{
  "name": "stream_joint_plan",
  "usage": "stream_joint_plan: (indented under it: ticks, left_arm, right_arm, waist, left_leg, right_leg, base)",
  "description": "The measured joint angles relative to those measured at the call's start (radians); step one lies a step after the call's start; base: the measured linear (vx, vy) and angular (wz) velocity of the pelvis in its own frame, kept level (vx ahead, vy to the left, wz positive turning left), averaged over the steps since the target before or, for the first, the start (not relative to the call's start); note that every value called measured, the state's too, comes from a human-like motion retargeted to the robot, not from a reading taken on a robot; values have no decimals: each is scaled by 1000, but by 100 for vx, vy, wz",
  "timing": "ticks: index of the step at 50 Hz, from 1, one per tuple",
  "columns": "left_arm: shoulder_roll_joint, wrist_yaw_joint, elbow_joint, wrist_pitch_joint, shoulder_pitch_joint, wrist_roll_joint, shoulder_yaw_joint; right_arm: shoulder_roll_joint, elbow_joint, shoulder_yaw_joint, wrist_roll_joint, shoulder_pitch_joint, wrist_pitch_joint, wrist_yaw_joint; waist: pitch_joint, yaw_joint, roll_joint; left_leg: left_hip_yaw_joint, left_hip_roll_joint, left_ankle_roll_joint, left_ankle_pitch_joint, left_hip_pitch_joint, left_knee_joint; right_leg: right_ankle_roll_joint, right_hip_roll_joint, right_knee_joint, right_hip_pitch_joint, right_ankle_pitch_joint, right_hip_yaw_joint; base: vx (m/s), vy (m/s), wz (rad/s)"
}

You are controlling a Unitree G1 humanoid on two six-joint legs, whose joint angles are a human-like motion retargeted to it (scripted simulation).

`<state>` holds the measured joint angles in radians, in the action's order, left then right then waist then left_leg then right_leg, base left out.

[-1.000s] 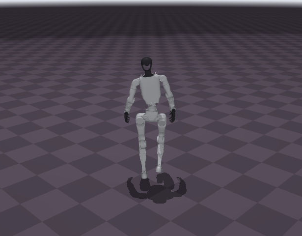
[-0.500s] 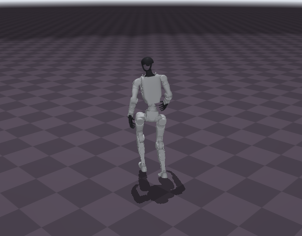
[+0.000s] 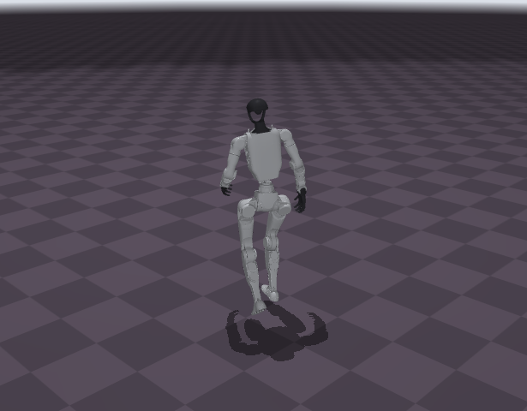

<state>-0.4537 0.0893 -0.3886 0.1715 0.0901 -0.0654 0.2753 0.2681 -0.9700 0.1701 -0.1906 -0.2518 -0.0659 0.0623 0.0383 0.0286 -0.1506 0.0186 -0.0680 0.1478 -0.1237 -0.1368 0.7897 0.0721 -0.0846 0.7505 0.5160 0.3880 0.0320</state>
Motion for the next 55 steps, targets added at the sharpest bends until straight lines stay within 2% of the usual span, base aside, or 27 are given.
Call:
stream_joint_plan:
  ticks: [3, 5, 8, 10, 12, 15, 17, 20, 22, 25, 28, 30, 33, 35, 37, 40, 43, 45, 47, 48, 50, 53, 55]
  left_arm:
    - [-14, -13, 85, 16, 1, -12, 3]
    - [-20, -27, 110, 4, 2, -15, -4]
    - [-1, -40, 40, -48, -12, 16, -24]
    - [39, -30, -62, -79, -17, 41, -28]
    - [72, -3, -153, -97, 20, 59, -18]
    - [86, 71, -253, -107, 112, 69, -4]
    - [83, 118, -300, -102, 185, 69, 1]
    - [69, 141, -351, -88, 283, 66, 1]
    - [54, 139, -378, -84, 335, 67, -6]
    - [20, 94, -449, -81, 360, 107, -29]
    - [3, -17, -545, -94, 280, 156, -67]
    - [8, -66, -558, -97, 190, 145, -78]
    - [44, -67, -433, -89, 114, 71, -78]
    - [63, -37, -316, -70, 83, 10, -75]
    - [64, -3, -199, -40, 55, -41, -60]
    - [41, 23, -49, -1, 14, -92, -36]
    - [11, 15, 46, 10, -8, -112, -31]
    - [2, -2, 68, -3, -1, -104, -33]
    - [0, -19, 42, -43, 7, -73, -51]
    - [3, -22, 11, -70, 3, -51, -64]
    - [20, -18, -46, -106, 24, -11, -75]
    - [27, 26, -63, -122, 101, 4, -75]
    - [18, 74, -38, -116, 173, -12, -69]
  right_arm:
    - [35, -9, -47, -6, -75, 1, -25]
    - [66, -22, -76, 8, -87, 11, -48]
    - [95, -82, -102, 61, 2, 48, -91]
    - [85, -110, -98, 71, 96, 64, -122]
    - [57, -69, -83, 45, 156, 60, -122]
    - [10, 61, -59, -21, 206, 39, -80]
    - [-9, 172, -38, -54, 223, 17, -51]
    - [-14, 348, -8, -86, 247, -23, -18]
    - [-8, 443, 7, -103, 266, -48, -11]
    - [-6, 512, 29, -94, 286, -64, -46]
    - [-41, 431, 42, -46, 293, -42, -116]
    - [-64, 302, 50, -27, 302, -20, -109]
    - [-63, 127, 54, -15, 249, -2, -39]
    - [-57, 42, 44, -19, 196, 1, 1]
    - [-46, -14, 22, -42, 134, 2, 25]
    - [-24, -66, -33, -89, 50, 1, 24]
    - [16, -98, -79, -105, 2, 9, -18]
    - [44, -115, -98, -90, -5, 18, -52]
    - [65, -130, -112, -55, 42, 37, -89]
    - [69, -141, -115, -37, 91, 50, -108]
    - [55, -130, -105, -28, 167, 57, -137]
    - [-8, -19, -68, -72, 228, 44, -120]
    - [-49, 82, -39, -106, 227, 26, -81]
  waist:
    - [24, -22, 45]
    - [18, -27, 67]
    - [-38, -7, 73]
    - [-68, 20, 64]
    - [-75, 59, 45]
    - [-70, 122, 1]
    - [-58, 145, -37]
    - [-43, 153, -85]
    - [-41, 152, -106]
    - [-55, 133, -158]
    - [-76, 105, -192]
    - [-74, 92, -178]
    - [-55, 52, -121]
    - [-36, 14, -86]
    - [-18, -19, -54]
    - [2, -50, -1]
    - [8, -60, 28]
    - [-1, -50, 48]
    - [-36, -30, 60]
    - [-62, -19, 62]
    - [-92, 13, 55]
    - [-109, 72, 13]
    - [-105, 119, -22]
  left_leg:
    - [-20, 34, 44, 20, 72, 164]
    - [-24, 55, 50, -30, 99, 284]
    - [10, 101, -10, -123, 66, 499]
    - [36, 125, -78, -188, -14, 596]
    - [58, 116, -131, -254, -119, 576]
    - [100, 66, -172, -318, -246, 369]
    - [115, 4, -180, -315, -308, 163]
    - [119, -91, -190, -262, -366, -126]
    - [111, -143, -222, -276, -401, -160]
    - [119, -216, -324, -391, -457, 22]
    - [137, -228, -399, -502, -471, 194]
    - [117, -203, -377, -507, -418, 161]
    - [73, -152, -275, -394, -233, -27]
    - [44, -121, -189, -268, -116, -160]
    - [16, -86, -105, -156, -43, -218]
    - [2, -12, -21, -75, 8, -116]
    - [13, 45, 15, -88, 29, 140]
    - [18, 83, 28, -127, 34, 332]
    - [31, 123, 4, -172, 7, 518]
    - [42, 148, -23, -198, -22, 602]
    - [63, 178, -91, -266, -101, 702]
    - [96, 154, -165, -332, -236, 609]
    - [126, 117, -183, -344, -287, 429]
  right_leg:
    - [-67, -57, 94, 49, 108, 0]
    - [-142, -79, 235, 71, 237, -16]
    - [-228, -70, 400, 55, 432, -42]
    - [-241, -60, 392, 8, 467, -31]
    - [-214, -46, 303, -72, 408, 23]
    - [-116, 29, 140, -192, 197, 58]
    - [-33, 81, 77, -243, 73, 84]
    - [49, 159, 76, -307, -21, 105]
    - [76, 185, 158, -343, -32, 132]
    - [120, 223, 398, -367, -39, 172]
    - [108, 245, 678, -276, -66, 163]
    - [54, 243, 754, -167, -38, 135]
    - [-19, 237, 646, -52, 39, 49]
    - [-28, 220, 480, -16, 48, -9]
    - [-8, 176, 280, -5, 18, -39]
    - [16, 79, 15, -14, -35, -46]
    - [-36, 24, 52, -1, 38, -51]
    - [-114, -7, 187, 9, 155, -62]
    - [-187, -21, 316, 9, 290, -79]
    - [-213, -22, 359, 3, 346, -87]
    - [-229, -19, 382, -22, 391, -78]
    - [-167, -6, 265, -99, 292, 3]
    - [-99, 53, 168, -160, 137, 16]
  base:
    - [-1, 0, 20]
    - [3, 2, 4]
    - [9, 6, 16]
    - [14, 9, 36]
    - [19, 11, 39]
    - [24, 12, 17]
    - [26, 13, 10]
    - [26, 11, 15]
    - [26, 9, 14]
    - [29, 5, 13]
    - [31, 1, -6]
    - [32, -2, -26]
    - [33, -7, 1]
    - [31, -12, 48]
    - [26, -13, 71]
    - [19, -11, 66]
    - [14, -8, 36]
    - [15, -5, -7]
    - [17, -1, -30]
    - [18, 1, -31]
    - [20, 5, -27]
    - [24, 10, -21]
    - [26, 13, -46]
